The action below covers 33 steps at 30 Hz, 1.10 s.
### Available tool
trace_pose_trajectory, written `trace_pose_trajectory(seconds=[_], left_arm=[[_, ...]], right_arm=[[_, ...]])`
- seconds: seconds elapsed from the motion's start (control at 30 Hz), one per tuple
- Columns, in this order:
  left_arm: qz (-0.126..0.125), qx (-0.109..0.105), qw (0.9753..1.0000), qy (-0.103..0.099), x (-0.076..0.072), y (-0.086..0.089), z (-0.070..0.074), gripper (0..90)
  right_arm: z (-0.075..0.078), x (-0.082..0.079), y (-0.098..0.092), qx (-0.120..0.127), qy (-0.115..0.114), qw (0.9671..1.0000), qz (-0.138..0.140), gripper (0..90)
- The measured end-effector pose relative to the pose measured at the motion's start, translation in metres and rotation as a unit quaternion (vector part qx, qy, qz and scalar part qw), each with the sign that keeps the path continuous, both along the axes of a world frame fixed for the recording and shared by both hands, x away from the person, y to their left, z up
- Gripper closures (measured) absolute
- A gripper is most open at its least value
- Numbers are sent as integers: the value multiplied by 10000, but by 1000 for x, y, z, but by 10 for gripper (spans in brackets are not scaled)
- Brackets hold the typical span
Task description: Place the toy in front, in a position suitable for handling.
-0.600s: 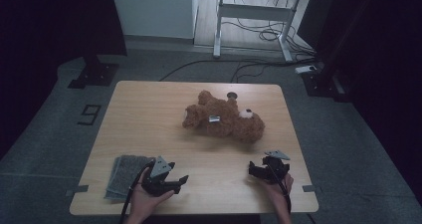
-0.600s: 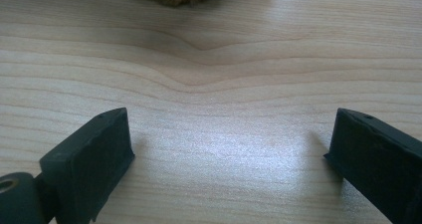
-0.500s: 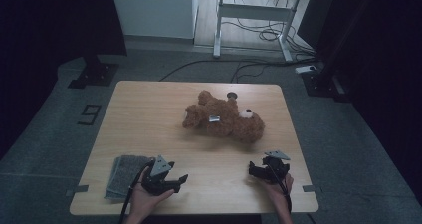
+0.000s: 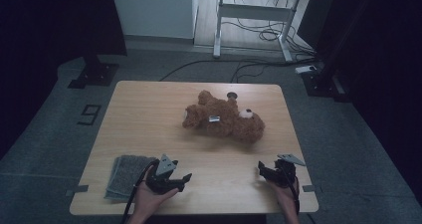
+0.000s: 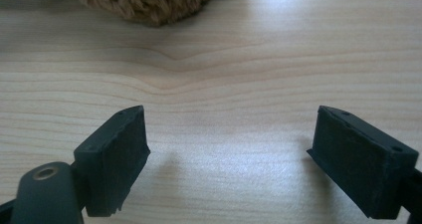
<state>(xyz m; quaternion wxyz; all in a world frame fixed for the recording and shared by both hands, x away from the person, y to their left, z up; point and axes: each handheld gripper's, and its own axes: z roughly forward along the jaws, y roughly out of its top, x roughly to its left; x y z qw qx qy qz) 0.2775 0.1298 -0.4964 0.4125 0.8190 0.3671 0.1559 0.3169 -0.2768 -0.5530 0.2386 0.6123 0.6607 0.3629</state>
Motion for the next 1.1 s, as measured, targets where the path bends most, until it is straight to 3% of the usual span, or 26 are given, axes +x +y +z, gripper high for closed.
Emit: trace_pose_trajectory(seconds=[0.07,0.13,0.37,0.43,0.67,0.77,0.9,1.0,1.1], left_arm=[[102,-60,9999,-31,4,1,4,302],[248,-206,9994,-125,13,0,15,306],[217,-161,9993,-272,34,-11,39,305],[271,-34,9992,-303,45,-13,43,305],[398,150,9991,-66,95,-19,42,305],[526,303,9982,-27,116,-20,40,302],[686,325,9971,-38,137,-20,41,302],[731,363,9967,19,152,-23,38,302],[747,327,9967,52,162,-24,35,303]], right_arm=[[2,-1,-2,41,-51,10000,32,144],[8,-2,-3,74,-245,9996,103,160],[21,7,1,158,-389,9986,310,160],[28,8,6,224,-516,9977,374,159],[53,11,40,350,-832,9905,1036,183],[63,18,55,286,-874,9873,1294,183],[73,31,70,103,-918,9846,1485,185],[77,43,76,22,-869,9839,1559,184],[79,52,71,-78,-888,9883,1237,196]])
